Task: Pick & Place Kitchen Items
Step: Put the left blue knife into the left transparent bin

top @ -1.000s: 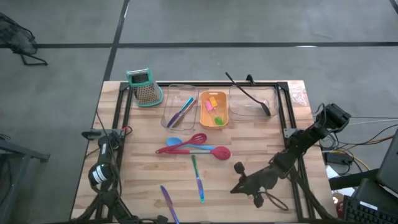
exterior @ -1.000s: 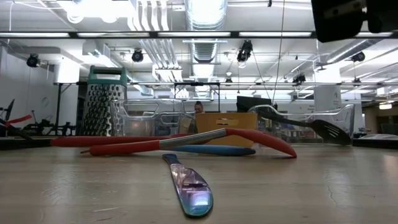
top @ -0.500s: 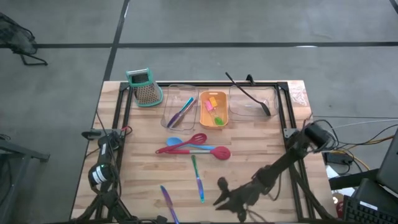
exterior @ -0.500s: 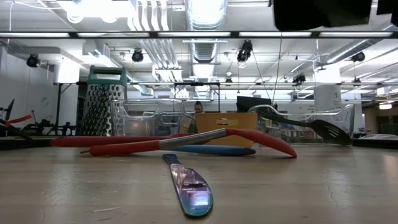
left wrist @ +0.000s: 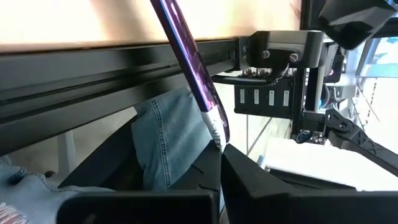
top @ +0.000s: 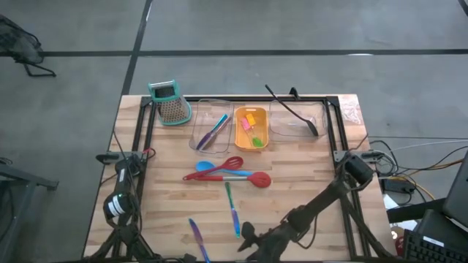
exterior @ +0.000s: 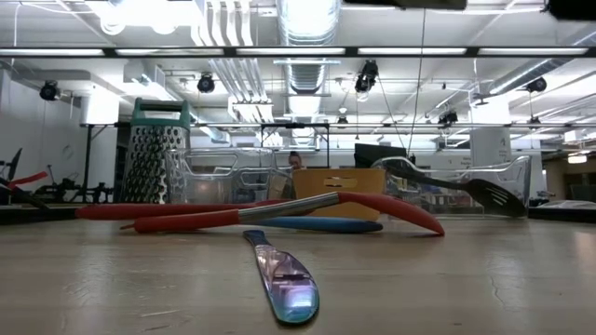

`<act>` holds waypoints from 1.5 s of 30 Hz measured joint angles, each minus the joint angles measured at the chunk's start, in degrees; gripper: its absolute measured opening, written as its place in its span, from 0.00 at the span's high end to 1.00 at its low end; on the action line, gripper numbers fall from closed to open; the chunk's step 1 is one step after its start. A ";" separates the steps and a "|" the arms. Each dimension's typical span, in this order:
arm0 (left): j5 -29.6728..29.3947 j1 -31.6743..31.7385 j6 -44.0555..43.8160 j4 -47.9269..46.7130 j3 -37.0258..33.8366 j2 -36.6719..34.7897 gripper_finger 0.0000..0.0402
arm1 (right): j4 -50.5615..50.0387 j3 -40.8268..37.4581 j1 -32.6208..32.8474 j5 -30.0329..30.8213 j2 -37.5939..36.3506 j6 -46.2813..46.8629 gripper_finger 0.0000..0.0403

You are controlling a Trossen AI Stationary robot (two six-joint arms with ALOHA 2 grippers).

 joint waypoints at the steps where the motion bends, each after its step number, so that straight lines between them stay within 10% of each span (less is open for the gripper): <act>1: -0.05 -0.03 0.14 0.03 -0.02 -0.05 0.99 | -2.72 0.75 0.00 0.06 -0.51 -0.43 0.45; 8: -0.76 -0.07 0.74 1.49 -0.15 -0.39 0.98 | -10.92 4.90 -2.01 -1.68 -1.63 -0.21 0.44; 17: -1.41 -0.14 2.15 2.70 -0.17 -0.61 0.99 | -0.73 5.99 -1.82 -22.95 -2.22 3.34 0.47; 45: -7.03 -0.10 8.98 4.31 2.05 -1.09 0.99 | 9.39 7.98 -5.22 -13.21 9.00 -1.03 0.47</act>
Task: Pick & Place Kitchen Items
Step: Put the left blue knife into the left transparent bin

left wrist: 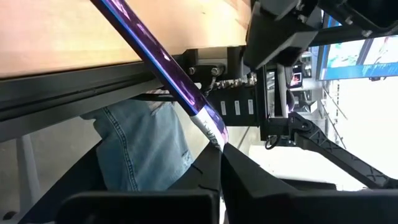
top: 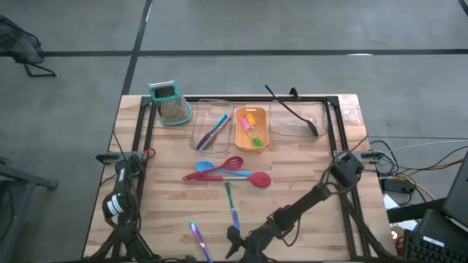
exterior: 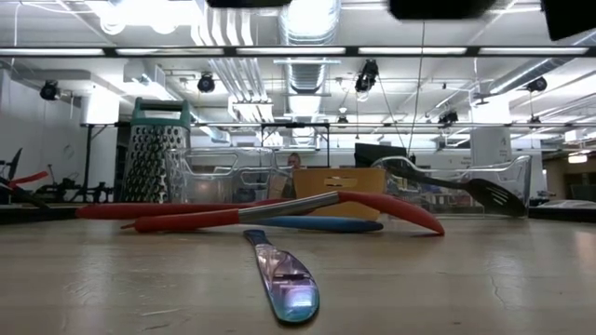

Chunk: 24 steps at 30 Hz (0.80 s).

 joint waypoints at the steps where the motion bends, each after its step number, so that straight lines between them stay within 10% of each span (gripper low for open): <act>1: 0.00 0.00 0.00 0.00 0.00 0.00 0.99 | 0.00 0.88 -0.06 0.32 0.69 -0.22 0.48; 24: -1.50 0.00 1.29 0.20 -0.11 0.00 0.99 | -9.20 14.52 -0.47 0.15 7.61 -5.85 0.50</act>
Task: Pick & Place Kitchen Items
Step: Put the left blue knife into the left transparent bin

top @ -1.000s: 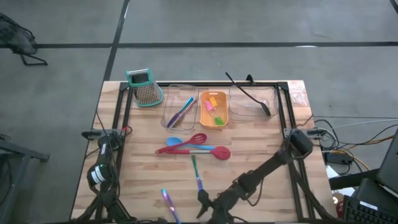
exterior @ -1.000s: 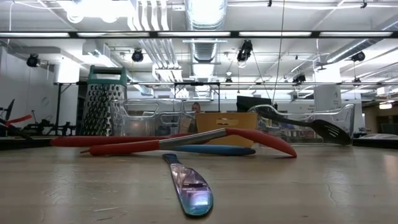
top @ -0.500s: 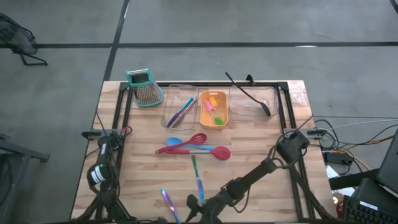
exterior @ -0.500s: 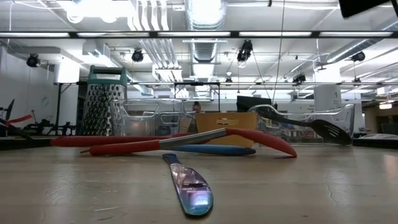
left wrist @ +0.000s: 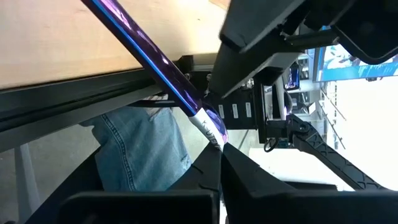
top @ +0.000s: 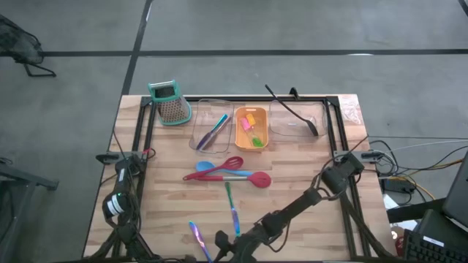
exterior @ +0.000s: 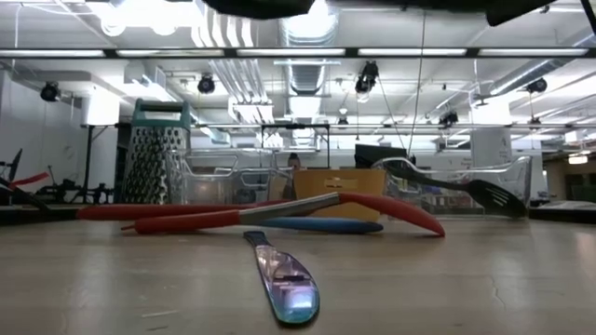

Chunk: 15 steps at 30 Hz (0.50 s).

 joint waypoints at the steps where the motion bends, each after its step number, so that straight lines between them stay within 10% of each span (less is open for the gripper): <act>1: -0.04 0.00 0.01 0.00 0.00 0.00 0.99 | -0.11 0.30 -0.01 -0.02 0.21 -0.40 0.51; 15: -0.69 0.00 0.46 0.02 -0.03 -0.09 0.98 | -5.27 4.58 -0.21 -0.19 1.04 -1.33 0.48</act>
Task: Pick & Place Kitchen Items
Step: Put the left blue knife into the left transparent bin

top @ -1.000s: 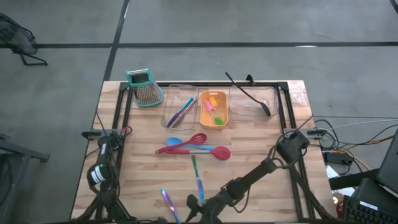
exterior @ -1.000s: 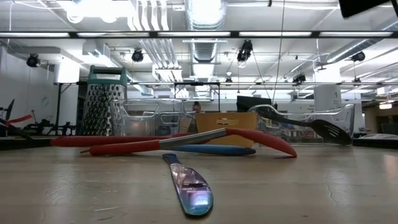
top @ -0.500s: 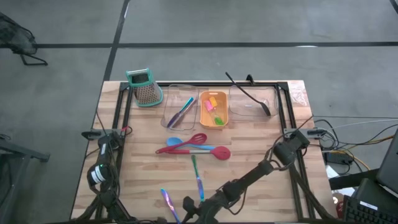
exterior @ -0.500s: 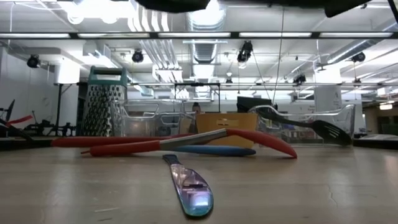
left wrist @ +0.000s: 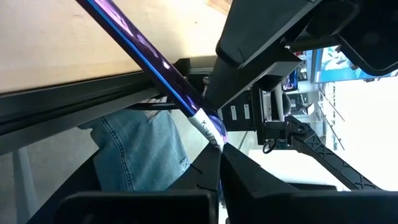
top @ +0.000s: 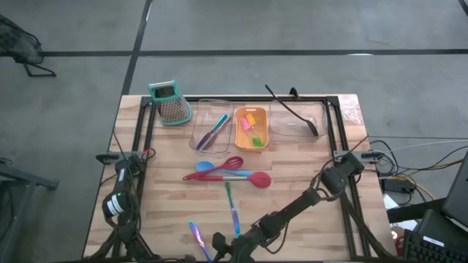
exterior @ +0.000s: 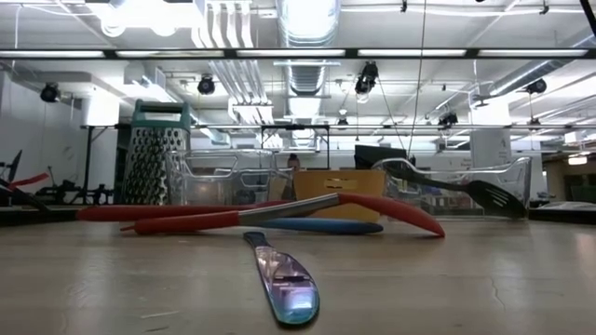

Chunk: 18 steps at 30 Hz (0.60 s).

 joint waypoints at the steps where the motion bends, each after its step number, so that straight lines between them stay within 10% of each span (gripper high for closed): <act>1: -0.03 0.00 0.00 -0.02 -0.02 0.00 0.98 | 0.00 0.00 0.00 -0.02 0.00 0.07 0.48; 18: -3.87 0.50 4.03 -4.04 -0.45 -1.04 0.99 | -4.70 3.43 0.11 1.84 0.15 2.87 0.53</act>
